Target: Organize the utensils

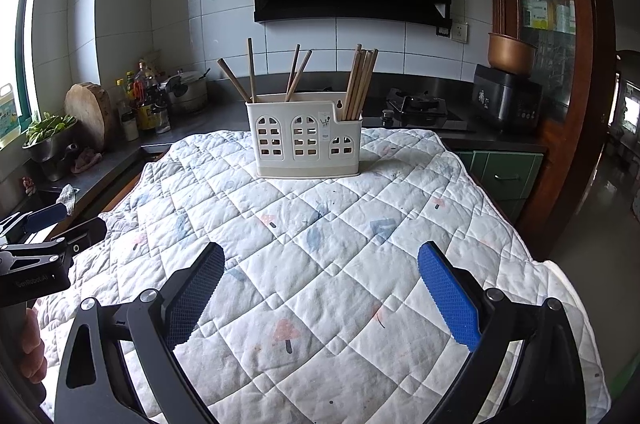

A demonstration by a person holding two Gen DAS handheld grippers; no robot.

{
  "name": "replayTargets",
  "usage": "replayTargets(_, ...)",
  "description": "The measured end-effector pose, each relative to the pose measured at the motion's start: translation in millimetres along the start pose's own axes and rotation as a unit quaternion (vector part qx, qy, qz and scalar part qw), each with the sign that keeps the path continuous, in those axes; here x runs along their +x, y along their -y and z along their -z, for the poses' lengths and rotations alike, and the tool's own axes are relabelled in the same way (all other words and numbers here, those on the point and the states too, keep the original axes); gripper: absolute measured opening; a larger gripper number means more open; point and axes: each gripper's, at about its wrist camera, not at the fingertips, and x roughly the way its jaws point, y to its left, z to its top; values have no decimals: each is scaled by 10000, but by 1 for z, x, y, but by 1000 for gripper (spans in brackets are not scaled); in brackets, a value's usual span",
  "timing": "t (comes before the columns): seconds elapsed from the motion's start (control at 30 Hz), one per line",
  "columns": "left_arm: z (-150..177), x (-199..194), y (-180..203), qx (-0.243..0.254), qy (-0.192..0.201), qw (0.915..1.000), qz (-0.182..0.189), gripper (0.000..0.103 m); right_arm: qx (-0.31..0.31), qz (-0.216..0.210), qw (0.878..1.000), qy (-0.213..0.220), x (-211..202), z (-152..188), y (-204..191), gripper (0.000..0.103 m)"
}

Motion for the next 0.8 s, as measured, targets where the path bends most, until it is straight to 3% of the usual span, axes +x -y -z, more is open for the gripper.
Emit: replayTargets(0.8,-1,-1,2,36,3,10000,20,95,2,-23,10000,13,-1,1,0,94)
